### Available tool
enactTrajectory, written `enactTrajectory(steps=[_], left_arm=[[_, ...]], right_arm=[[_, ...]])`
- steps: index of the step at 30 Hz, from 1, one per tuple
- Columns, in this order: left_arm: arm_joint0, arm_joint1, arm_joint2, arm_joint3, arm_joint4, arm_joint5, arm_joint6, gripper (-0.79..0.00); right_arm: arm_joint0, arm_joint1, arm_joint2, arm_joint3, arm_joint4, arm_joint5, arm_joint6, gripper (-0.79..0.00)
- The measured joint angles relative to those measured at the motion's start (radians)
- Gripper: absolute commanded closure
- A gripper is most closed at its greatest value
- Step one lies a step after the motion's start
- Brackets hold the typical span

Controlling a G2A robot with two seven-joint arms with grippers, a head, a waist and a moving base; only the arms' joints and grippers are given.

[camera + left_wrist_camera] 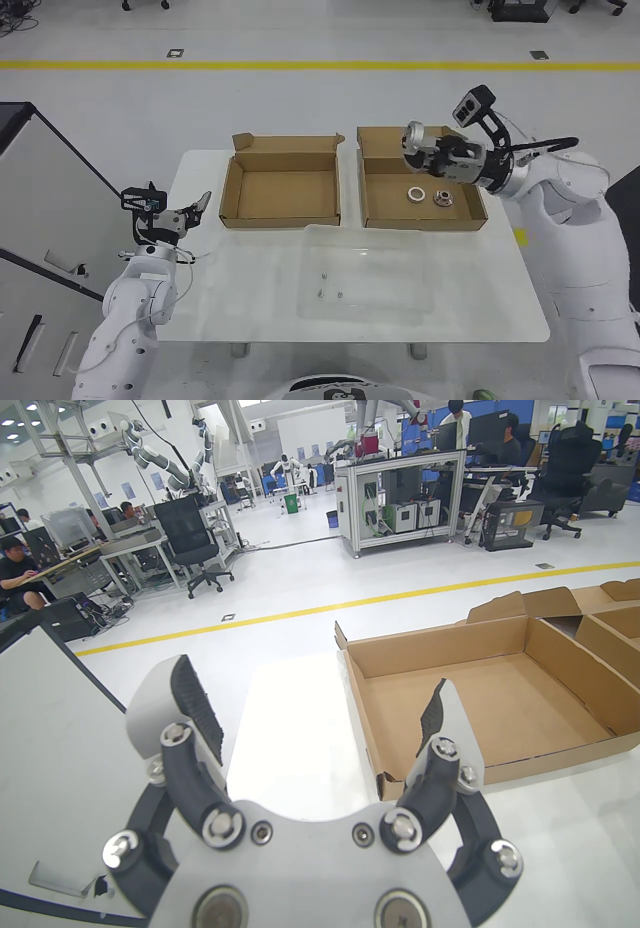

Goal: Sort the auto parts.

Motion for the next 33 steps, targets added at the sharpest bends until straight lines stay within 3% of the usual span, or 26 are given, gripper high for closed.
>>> enactTrajectory(steps=[5,10,16,25,33], left_arm=[[0.0,0.0,0.0,0.0,0.0,0.0,0.0,-0.785],[0.0,0.0,0.0,0.0,0.0,0.0,0.0,-0.785],[0.0,0.0,0.0,0.0,0.0,0.0,0.0,-0.785],[0.0,0.0,0.0,0.0,0.0,0.0,0.0,-0.785],[0.0,0.0,0.0,0.0,0.0,0.0,0.0,-0.785]], right_arm=[[0.016,0.027,0.003,-0.041,-0.388,0.006,-0.02,0.0],[0.099,0.043,-0.069,-0.026,-0.711,0.015,0.02,0.0],[0.242,0.037,-0.214,0.074,-0.964,-0.001,0.061,0.0],[0.428,-0.019,-0.46,0.338,-1.076,-0.008,0.055,0.0],[0.514,-0.092,-0.634,0.581,-1.072,0.001,-0.027,0.0]])
